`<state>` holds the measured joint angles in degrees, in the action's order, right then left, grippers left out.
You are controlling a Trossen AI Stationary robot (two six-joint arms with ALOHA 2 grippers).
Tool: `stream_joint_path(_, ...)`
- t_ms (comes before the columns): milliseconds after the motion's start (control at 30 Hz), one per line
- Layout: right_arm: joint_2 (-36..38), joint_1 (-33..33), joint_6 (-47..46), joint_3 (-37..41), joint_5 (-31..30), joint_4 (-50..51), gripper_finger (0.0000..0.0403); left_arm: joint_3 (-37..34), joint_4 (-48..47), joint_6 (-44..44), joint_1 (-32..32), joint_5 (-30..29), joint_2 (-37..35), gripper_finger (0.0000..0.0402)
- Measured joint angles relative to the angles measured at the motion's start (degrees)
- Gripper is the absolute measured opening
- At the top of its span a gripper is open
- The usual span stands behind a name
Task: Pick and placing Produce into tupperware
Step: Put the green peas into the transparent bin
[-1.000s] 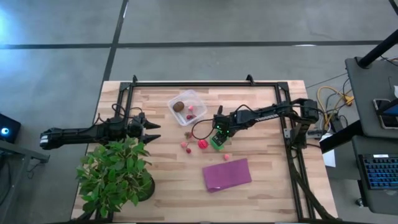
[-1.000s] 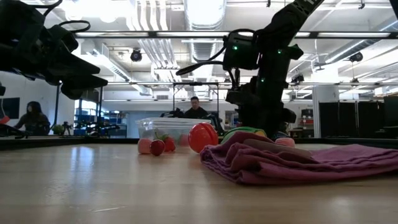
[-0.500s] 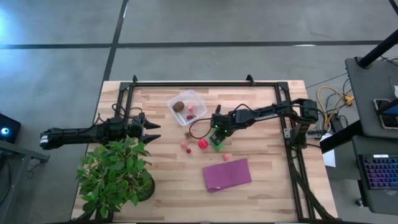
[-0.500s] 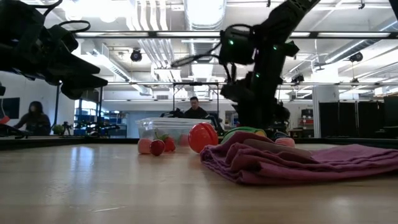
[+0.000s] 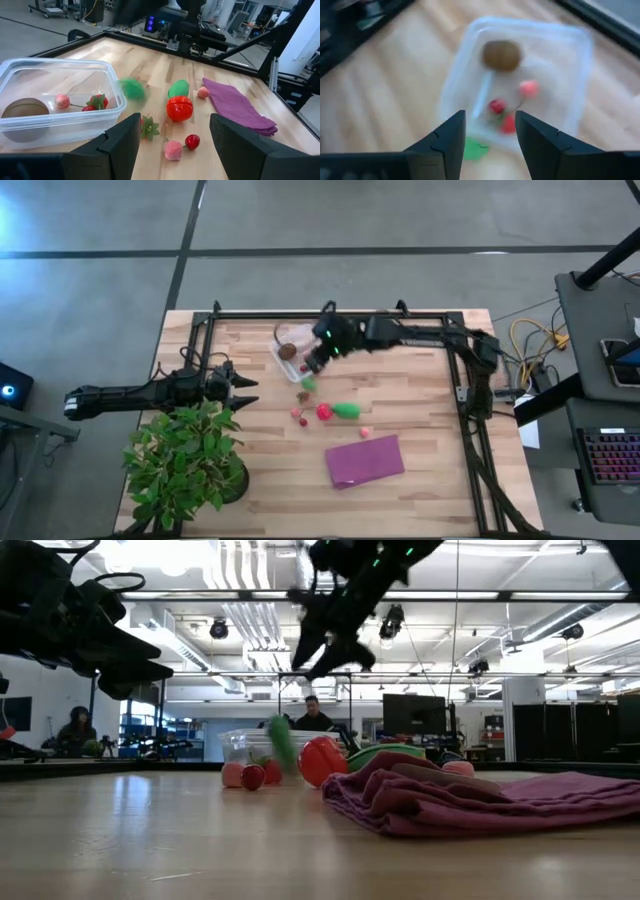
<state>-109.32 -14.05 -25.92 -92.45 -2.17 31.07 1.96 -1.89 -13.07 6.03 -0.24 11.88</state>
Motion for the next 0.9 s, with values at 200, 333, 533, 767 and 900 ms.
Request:
stream_joint_path(200,-11.83,-5.06,3.26,-12.83,4.41,11.24,0.0156,0.00,-0.02,0.01,0.02,0.01,0.00,0.0224)
stream_joint_path(333,-15.16,-3.41,9.45,-19.33,5.13,18.24,0.0151,0.00,-0.02,-0.02,0.02,0.01,0.04,0.0224)
stream_joint_path(533,-15.89,-0.33,12.09,-20.67,3.91,20.47,0.0164,0.00,0.00,-0.02,0.00,0.00,-0.02,0.0224)
stream_joint_path(767,-15.73,2.08,4.32,-17.64,3.62,26.62,0.0211,0.00,-0.02,0.01,0.02,0.01,0.07,0.0224)
stream_joint_path(900,-15.74,3.79,-1.45,-16.02,3.87,22.50,0.0250,0.00,-0.02,-0.01,0.00,0.01,0.02,0.0224)
